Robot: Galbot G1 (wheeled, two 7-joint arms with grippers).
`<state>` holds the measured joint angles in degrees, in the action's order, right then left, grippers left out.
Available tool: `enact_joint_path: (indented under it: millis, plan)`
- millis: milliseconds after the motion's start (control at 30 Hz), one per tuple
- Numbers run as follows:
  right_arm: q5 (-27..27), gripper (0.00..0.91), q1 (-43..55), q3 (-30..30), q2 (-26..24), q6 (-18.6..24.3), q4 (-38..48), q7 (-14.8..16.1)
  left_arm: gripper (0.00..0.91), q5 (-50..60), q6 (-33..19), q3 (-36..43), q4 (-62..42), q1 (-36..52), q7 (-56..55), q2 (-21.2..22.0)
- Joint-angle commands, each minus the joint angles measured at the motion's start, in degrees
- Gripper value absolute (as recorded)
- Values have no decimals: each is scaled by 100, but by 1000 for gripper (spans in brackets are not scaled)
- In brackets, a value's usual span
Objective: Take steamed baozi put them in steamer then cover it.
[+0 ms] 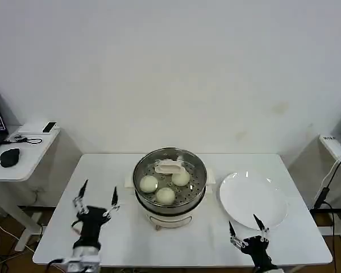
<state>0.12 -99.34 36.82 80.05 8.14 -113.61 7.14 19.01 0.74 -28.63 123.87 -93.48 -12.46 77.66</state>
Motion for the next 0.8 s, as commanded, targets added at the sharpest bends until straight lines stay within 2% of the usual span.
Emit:
enact_joint_path:
  millis: [33, 200, 400, 533, 800]
  plan:
    - [776, 907, -240, -3, -376, -81, -160, 84, 907, -3190, -917, -880, -201, -1267, -313, 12]
    - [1242, 907, -377, -104, -720, -169, -280, 28, 907, -3041, -816, -785, -180, -1342, -409, 60]
    - [1429, 907, -457, -295, -905, -253, -326, -75, 907, -2928, -740, -727, -276, -1235, -329, 77]
    - [1401, 907, -436, -290, -984, -265, -296, -127, 907, -2835, -1020, -738, -459, -1115, -264, 63]
    - [1380, 907, -393, -337, -1097, -318, -243, -183, 907, -2731, -750, -583, -379, -1214, -219, 88]
